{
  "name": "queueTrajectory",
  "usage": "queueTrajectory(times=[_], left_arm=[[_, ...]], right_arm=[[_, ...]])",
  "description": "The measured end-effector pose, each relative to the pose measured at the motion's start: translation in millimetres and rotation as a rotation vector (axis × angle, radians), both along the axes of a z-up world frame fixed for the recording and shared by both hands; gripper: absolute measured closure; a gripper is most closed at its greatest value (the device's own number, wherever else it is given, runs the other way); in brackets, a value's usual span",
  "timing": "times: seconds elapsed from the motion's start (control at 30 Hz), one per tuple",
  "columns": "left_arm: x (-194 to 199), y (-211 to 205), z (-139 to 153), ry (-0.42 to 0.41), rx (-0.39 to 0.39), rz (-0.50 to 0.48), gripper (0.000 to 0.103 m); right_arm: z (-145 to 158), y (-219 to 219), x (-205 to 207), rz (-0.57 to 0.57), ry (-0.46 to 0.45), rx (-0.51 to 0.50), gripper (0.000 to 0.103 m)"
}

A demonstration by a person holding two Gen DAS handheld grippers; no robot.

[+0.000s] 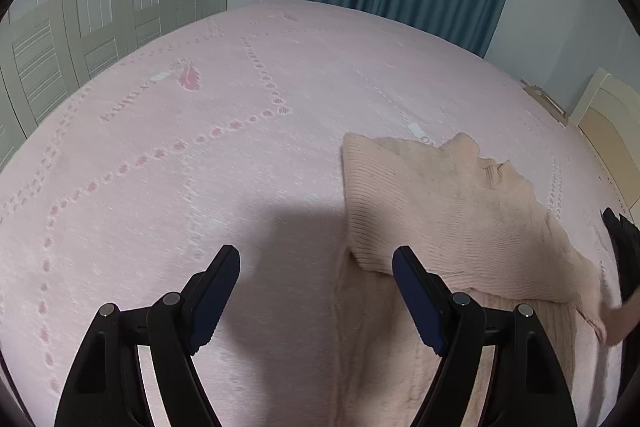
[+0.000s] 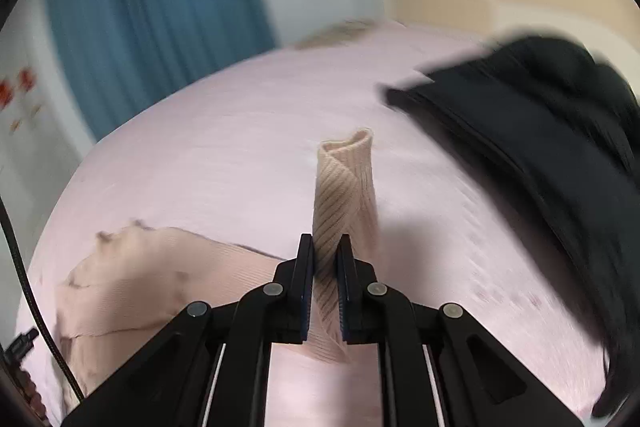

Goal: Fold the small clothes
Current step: 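Lift the sleeve with the right tool and lay it across the sweater body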

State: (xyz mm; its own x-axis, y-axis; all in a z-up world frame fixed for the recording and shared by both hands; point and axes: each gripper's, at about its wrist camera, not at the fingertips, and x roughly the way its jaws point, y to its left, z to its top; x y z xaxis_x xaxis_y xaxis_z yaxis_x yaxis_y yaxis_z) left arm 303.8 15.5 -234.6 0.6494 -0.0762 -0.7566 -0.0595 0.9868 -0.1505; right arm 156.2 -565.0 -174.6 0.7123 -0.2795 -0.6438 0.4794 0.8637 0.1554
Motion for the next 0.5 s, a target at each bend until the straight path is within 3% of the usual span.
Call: queueTrajectory(times=[0.1, 0.3, 0.4, 0.5], left_arm=[[-2.7, 10.0, 3.5, 0.000, -0.006, -0.007, 0.025], [-1.5, 40.4, 6.2, -0.003, -0.038, 0.014, 0.025], [-1.1, 56.1, 5.3, 0.001, -0.040, 0.025, 0.025], [-2.5, 70.1, 0.7, 0.008, -0.033, 0.030, 0.025]], right_arm=[[28.1, 55.6, 43.7, 0.109, -0.020, -0.089, 0.093], [55.6, 155.6, 103.6, 0.286, -0.044, -0.148, 0.093], [51.5, 214.0, 123.9, 0.395, -0.050, -0.111, 0.093], [27.3, 264.1, 136.8, 0.486, -0.028, -0.074, 0.093]])
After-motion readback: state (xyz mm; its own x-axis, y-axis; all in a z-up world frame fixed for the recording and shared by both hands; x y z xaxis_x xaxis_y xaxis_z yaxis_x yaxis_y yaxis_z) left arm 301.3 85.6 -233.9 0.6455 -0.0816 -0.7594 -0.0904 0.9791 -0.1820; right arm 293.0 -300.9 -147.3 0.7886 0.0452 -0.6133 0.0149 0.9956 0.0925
